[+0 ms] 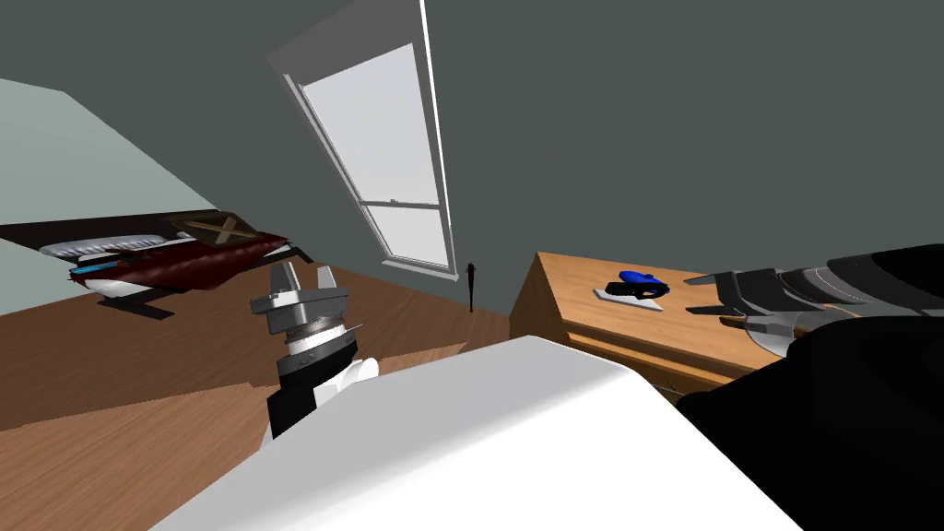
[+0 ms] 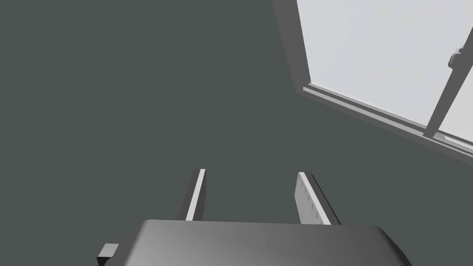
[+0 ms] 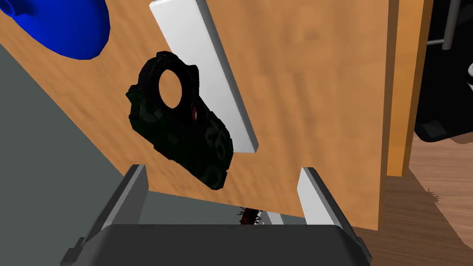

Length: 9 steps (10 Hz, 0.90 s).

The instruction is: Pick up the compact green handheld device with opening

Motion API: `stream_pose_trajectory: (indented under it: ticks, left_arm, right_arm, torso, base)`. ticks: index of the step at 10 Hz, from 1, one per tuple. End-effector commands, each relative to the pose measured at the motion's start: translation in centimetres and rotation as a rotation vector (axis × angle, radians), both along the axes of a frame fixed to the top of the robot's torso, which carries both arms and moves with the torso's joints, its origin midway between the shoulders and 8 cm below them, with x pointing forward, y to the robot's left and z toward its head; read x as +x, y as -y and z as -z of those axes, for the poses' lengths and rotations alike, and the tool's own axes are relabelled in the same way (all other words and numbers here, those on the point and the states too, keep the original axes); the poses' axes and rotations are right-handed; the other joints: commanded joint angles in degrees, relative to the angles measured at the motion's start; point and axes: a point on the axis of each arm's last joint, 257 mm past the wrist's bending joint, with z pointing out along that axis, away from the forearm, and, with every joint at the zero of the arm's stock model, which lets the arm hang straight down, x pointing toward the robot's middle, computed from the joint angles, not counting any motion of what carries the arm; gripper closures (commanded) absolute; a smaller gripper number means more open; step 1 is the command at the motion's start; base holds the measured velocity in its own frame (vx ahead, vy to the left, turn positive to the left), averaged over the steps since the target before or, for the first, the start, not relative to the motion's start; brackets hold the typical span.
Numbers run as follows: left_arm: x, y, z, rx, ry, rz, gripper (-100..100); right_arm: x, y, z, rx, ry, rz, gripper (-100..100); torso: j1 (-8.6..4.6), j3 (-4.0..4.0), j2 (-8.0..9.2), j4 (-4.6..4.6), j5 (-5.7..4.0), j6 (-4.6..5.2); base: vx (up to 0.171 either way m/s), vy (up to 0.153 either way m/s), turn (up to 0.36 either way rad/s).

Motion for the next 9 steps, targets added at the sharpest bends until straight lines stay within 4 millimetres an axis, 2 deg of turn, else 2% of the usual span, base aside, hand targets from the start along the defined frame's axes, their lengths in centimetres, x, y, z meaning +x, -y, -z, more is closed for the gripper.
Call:
stream_pose_trajectory:
  ticks: [1, 6, 9]
  left_arm:
    - [0.0, 0.0, 0.0, 0.000, 0.000, 0.000, 0]
    - [0.0, 0.0, 0.0, 0.000, 0.000, 0.000, 0]
    - [0.0, 0.0, 0.0, 0.000, 0.000, 0.000, 0]
  right_arm:
    - [0.4, -0.3, 0.0, 0.001, -0.070, -0.034, -100]
    - [2.0, -1.7, 1.8, 0.031, -0.225, -0.122, -100]
    - [2.3, -2.9, 3.4, 0.066, -0.340, -0.170, -100]
  torso:
    - [0.00, 0.00, 0.00, 0.00, 0.00, 0.00]
    - [-0.06, 0.04, 0.05, 0.03, -0.03, 0.09]
    - [-0.12, 0.07, 0.12, 0.04, -0.05, 0.06]
  base:
    - [-0.015, -0.064, 0.297]
    - [-0.017, -0.057, 0.122]
    - [-0.044, -0.066, 0.156]
